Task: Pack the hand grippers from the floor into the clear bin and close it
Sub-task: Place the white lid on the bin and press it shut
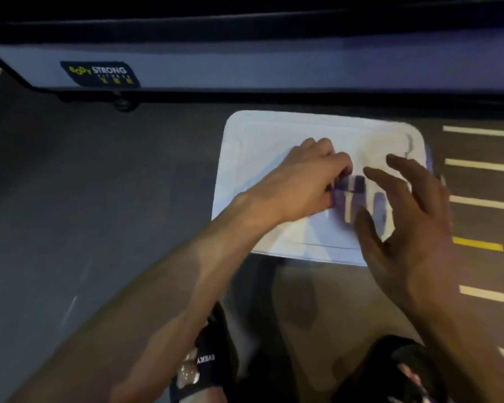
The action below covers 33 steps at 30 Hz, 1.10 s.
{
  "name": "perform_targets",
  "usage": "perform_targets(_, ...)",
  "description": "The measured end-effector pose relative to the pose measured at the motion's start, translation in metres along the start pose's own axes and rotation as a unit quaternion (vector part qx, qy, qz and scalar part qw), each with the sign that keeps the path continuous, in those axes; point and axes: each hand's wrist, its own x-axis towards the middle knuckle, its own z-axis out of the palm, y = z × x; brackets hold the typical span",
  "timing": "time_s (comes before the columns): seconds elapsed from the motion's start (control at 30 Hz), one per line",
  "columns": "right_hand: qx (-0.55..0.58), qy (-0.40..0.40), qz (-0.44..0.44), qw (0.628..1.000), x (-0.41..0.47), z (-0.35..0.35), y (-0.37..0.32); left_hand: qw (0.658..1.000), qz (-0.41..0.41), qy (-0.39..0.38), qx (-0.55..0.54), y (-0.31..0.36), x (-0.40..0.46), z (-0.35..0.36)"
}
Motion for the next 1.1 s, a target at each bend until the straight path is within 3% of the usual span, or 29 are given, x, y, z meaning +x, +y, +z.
perform_targets(0.33,-0.095,-0.107,0.057,0.988,0.022,0.029,0.063,0.998,-0.002,0.001,-0.066,-0.005,0.022,0.037)
perform_targets(0.67,-0.183,-0.166,0.069,0.967,0.023,0.038,0.045,0.996,-0.021,0.049,-0.074,-0.029,0.001,0.045)
perform_targets(1.1,-0.207,-0.154,0.05,0.965,0.012,0.037,0.056,0.994,-0.026,0.08,-0.077,-0.019,-0.011,0.058)
